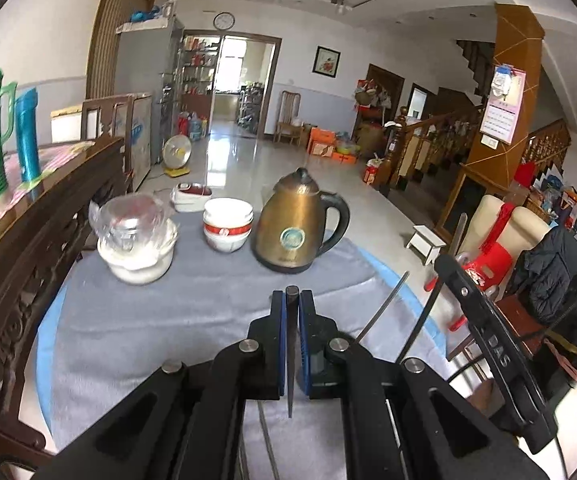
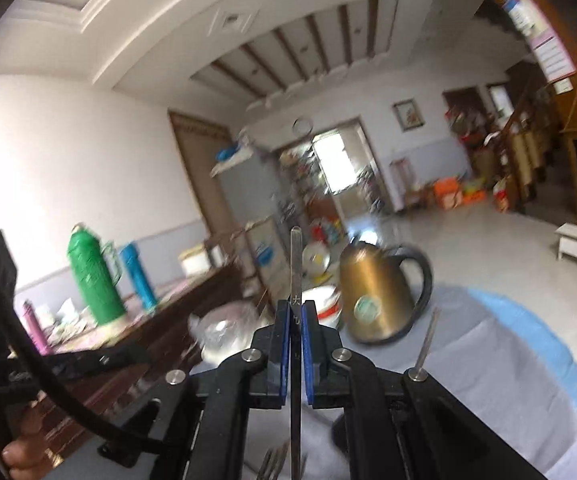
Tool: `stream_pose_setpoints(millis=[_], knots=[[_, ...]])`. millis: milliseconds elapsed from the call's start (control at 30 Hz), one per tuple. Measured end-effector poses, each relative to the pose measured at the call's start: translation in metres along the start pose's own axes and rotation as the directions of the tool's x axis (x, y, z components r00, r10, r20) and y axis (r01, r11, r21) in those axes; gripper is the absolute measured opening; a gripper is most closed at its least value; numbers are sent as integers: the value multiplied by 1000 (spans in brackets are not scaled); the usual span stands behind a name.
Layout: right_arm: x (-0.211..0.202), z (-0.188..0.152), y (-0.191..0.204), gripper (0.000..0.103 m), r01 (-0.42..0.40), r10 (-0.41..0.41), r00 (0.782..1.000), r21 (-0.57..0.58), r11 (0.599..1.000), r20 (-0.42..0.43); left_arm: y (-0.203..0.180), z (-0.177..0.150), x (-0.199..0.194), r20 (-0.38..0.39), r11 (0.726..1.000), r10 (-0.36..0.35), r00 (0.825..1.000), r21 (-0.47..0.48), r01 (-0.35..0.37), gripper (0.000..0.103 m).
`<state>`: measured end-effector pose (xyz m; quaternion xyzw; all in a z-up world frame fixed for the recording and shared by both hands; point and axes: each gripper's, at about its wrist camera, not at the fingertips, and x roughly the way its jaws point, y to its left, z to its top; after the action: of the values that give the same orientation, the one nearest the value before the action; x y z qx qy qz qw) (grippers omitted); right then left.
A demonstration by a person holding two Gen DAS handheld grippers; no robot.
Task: Organize utensils
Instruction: 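Lift both held chopsticks and carry them over the grey holder, then drop the chopsticks into the holder by opening both grippers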
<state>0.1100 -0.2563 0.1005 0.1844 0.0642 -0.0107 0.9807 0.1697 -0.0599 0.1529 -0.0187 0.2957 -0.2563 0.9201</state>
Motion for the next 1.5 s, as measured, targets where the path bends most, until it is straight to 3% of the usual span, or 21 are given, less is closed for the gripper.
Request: stream_pose_setpoints(millis=[267,400,600,867,1067,1167,1200,1300,1433,1500], knots=[[23,32,-5,6,135,-125,976,-43,990,177,-26,50,-13,107,999,-29,994,38,25,6],[46,40,0,6,173,-154,968,-85,981,197,-43,71,-10,152,997,-51,987,58,42,6],[78,23,-4,6,197,-180,975,-129,972,134,-54,64,27,157,998,-62,986,37,57,6],[88,-10,-33,6,186,-185,983,-89,979,11,-41,17,92,47,1000,-20,999,-18,21,6],[76,-23,-50,7,165,-170,984,-80,983,-61,-26,-2,97,-26,1000,-4,1000,-17,3,6],[68,-30,-56,9,152,-158,982,-61,986,-101,-24,-9,85,-24,1000,7,1000,8,-6,8],[63,-32,-59,9,145,-151,981,-54,988,-119,-22,-11,81,-23,1000,7,1000,17,-6,13],[56,-32,-64,9,128,-132,978,-34,991,-162,-16,-19,64,-5,999,21,1000,41,-21,42],[40,-32,-68,15,91,-84,977,29,995,-195,3,-33,37,21,999,44,999,28,-44,50],[25,-34,-69,32,72,-61,981,56,996,-184,14,-41,29,16,998,60,998,21,-61,55]])
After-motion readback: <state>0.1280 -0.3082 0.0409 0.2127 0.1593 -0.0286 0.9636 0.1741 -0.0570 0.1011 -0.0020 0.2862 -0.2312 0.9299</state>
